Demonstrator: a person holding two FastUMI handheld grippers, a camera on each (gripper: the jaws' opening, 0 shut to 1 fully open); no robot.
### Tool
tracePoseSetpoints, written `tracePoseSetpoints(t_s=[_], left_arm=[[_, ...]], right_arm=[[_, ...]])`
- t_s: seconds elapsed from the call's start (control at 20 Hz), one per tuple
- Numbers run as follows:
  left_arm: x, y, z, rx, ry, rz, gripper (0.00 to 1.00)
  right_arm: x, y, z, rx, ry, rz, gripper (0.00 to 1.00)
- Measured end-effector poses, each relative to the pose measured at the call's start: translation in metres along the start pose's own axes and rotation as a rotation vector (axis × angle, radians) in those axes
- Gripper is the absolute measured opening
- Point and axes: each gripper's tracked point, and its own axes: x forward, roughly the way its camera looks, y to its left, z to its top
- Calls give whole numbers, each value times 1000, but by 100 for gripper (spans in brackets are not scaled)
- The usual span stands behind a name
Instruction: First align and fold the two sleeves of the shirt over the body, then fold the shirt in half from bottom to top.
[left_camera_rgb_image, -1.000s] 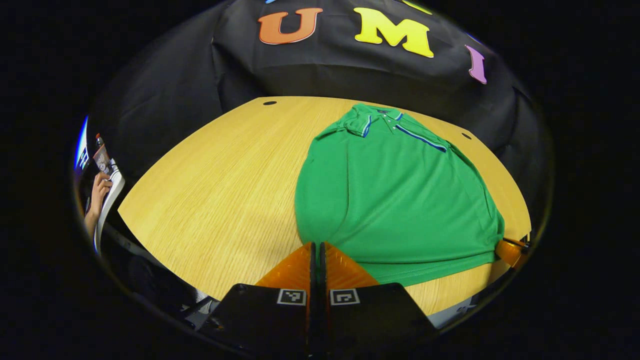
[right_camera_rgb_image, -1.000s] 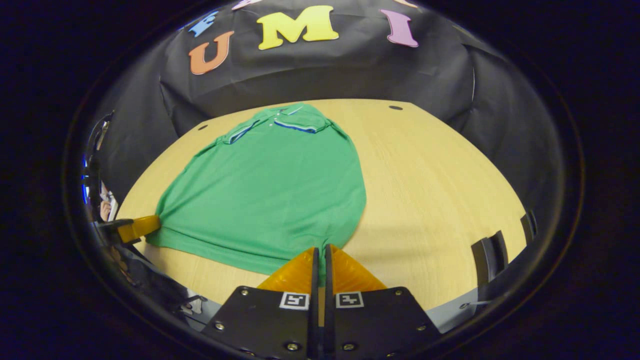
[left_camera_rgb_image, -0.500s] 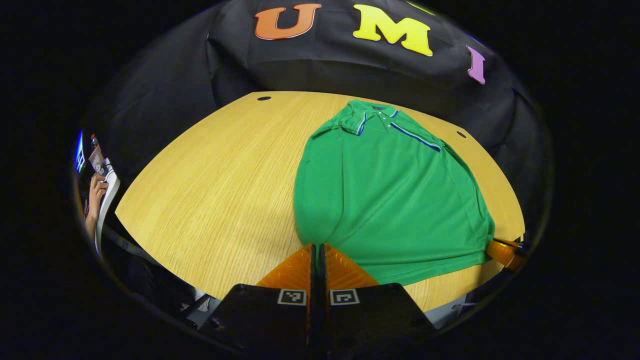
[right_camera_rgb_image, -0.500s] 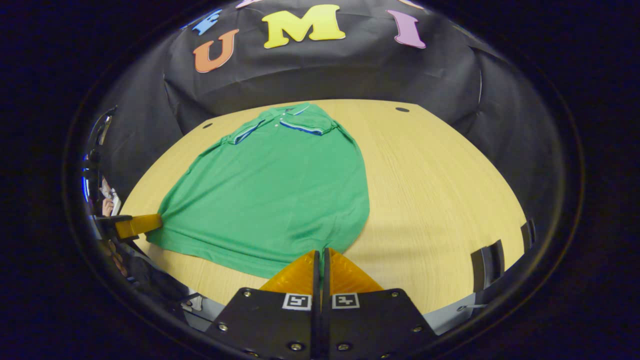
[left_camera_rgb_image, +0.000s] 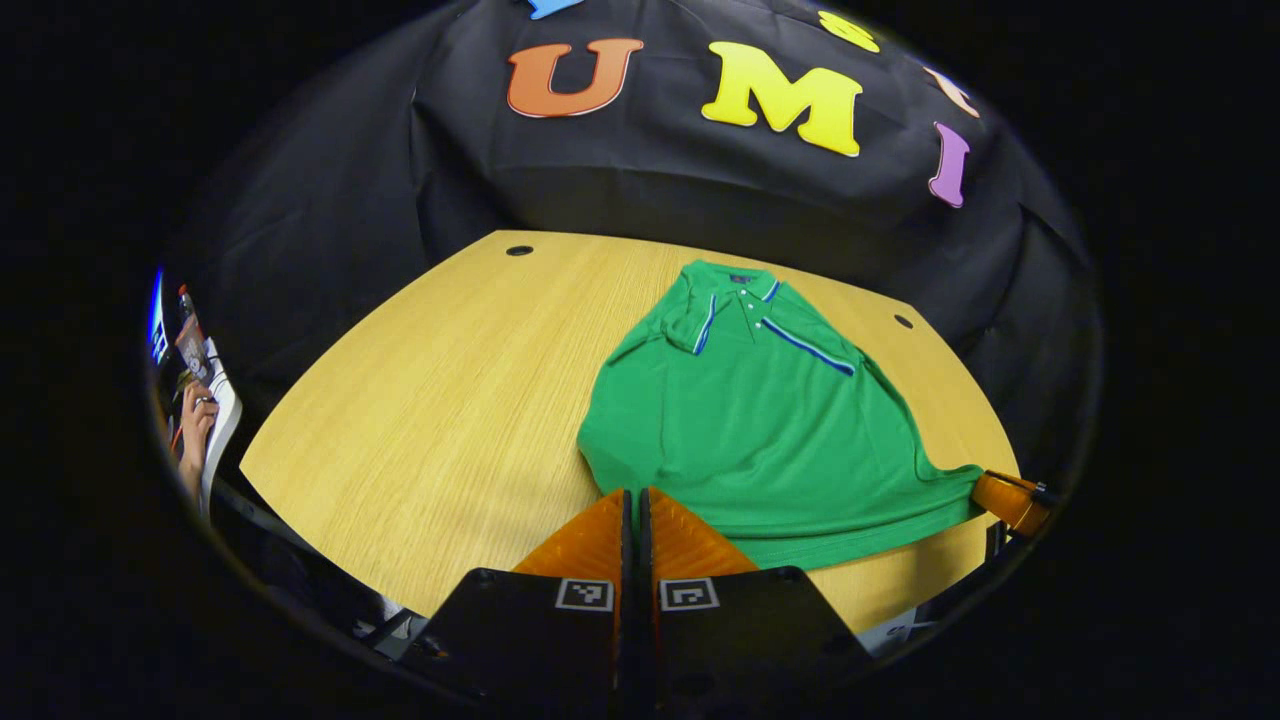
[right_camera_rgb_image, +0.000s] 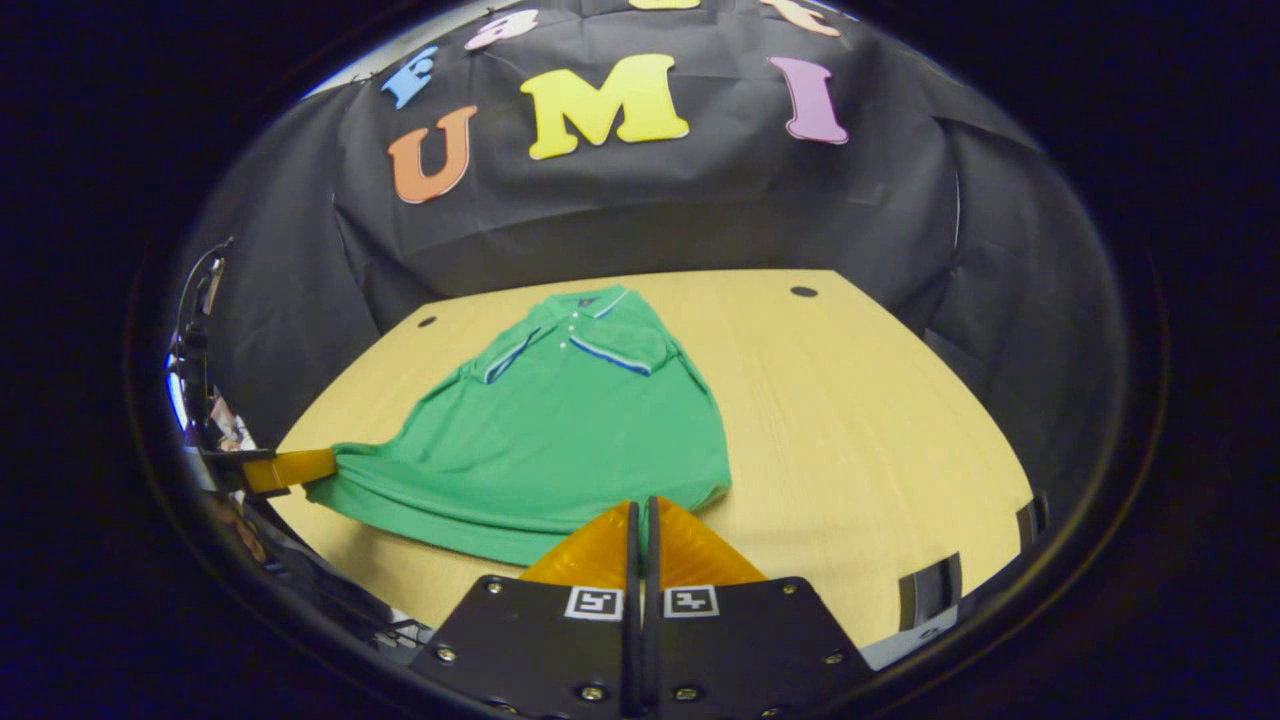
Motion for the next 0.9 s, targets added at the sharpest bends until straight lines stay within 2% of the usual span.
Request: tracePoseSetpoints(t_s=[0.15, 0.4, 0.9], left_arm=[[3, -3, 28, -25, -29, -8, 3], [16, -11, 69, -4, -64, -16, 3], [63, -21, 142, -6, -96, -21, 3]], right_arm=[[7, -1, 31, 5, -43, 3, 1], [20, 1, 84, 18, -100, 24, 1], [69, 4, 167, 5, -153, 67, 1]])
